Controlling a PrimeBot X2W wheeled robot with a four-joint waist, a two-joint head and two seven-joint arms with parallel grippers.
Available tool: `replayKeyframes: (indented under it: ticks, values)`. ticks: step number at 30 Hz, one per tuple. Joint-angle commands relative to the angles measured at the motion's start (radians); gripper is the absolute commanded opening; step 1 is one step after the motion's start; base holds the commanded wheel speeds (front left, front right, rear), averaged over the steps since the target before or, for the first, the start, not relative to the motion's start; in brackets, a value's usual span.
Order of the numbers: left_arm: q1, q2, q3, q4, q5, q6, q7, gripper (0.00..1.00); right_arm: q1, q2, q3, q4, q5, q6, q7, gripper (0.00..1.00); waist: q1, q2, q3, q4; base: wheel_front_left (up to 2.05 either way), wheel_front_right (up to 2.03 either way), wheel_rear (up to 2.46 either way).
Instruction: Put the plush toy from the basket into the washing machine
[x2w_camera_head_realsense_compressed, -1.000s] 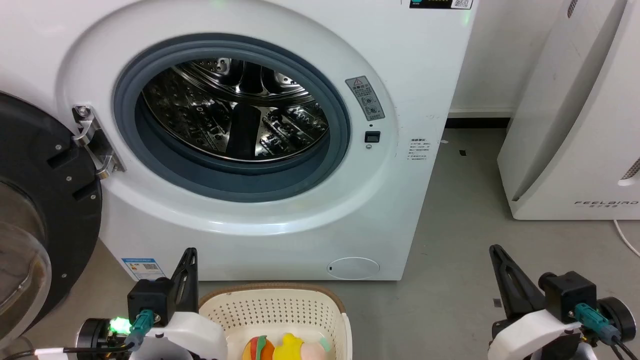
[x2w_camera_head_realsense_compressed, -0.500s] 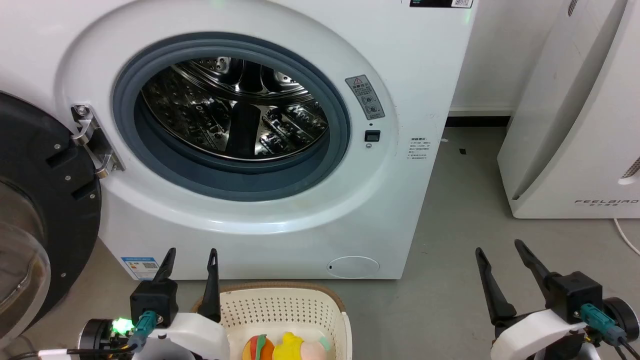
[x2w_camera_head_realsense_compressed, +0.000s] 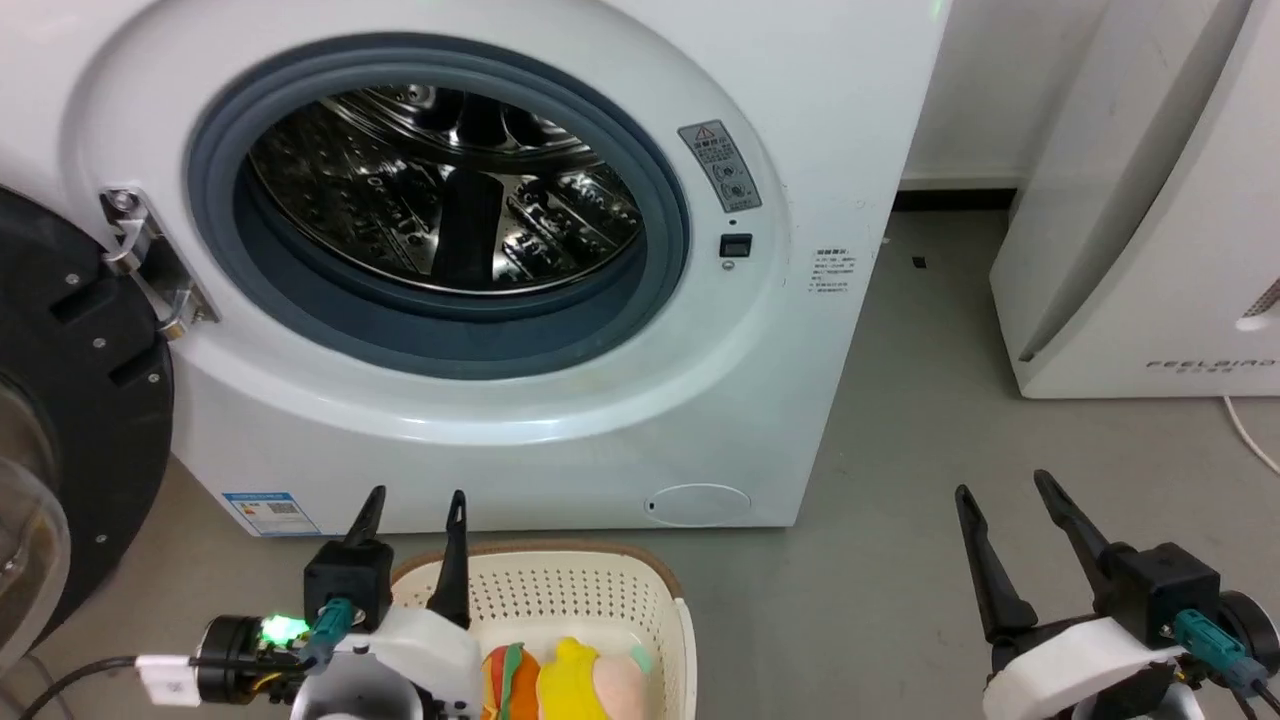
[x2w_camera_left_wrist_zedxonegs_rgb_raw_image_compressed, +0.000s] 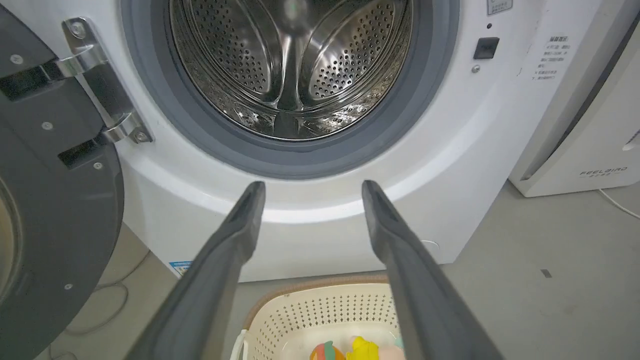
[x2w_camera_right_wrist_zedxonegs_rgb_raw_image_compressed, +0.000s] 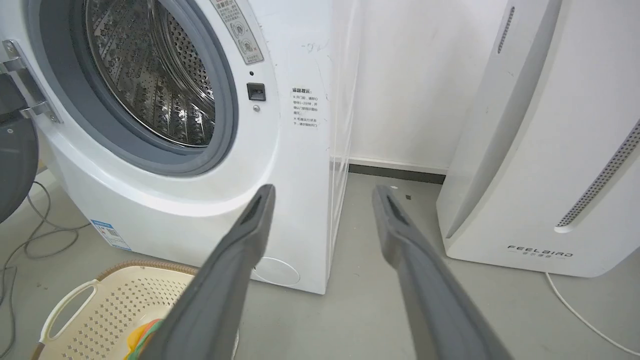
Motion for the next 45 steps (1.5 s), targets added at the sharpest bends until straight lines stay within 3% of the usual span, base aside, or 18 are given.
replayKeyframes:
  ticks: [1, 17, 45]
  values:
    - [-0.028, 0.006, -0.008, 0.025, 0.006, -0.001, -0.010, 1.00, -0.022, 0.000, 0.002, 0.001, 0.015, 0.000, -0.012, 1.00, -0.0002, 0.0000, 0.012, -0.007, 0.00, 0.00, 0.00]
    - [-0.181, 0.037, -0.069, 0.291, 0.026, -0.024, -0.014, 1.00, -0.081, 0.000, -0.004, -0.010, 0.061, 0.000, -0.045, 1.00, -0.0002, 0.0000, 0.145, -0.058, 0.00, 0.00, 0.00]
    - [-0.458, 0.140, -0.293, 0.583, 0.137, -0.090, 0.197, 1.00, -0.206, 0.000, -0.008, -0.059, 0.158, -0.001, -0.101, 1.00, -0.0002, 0.0000, 0.498, -0.130, 0.00, 0.00, 0.00]
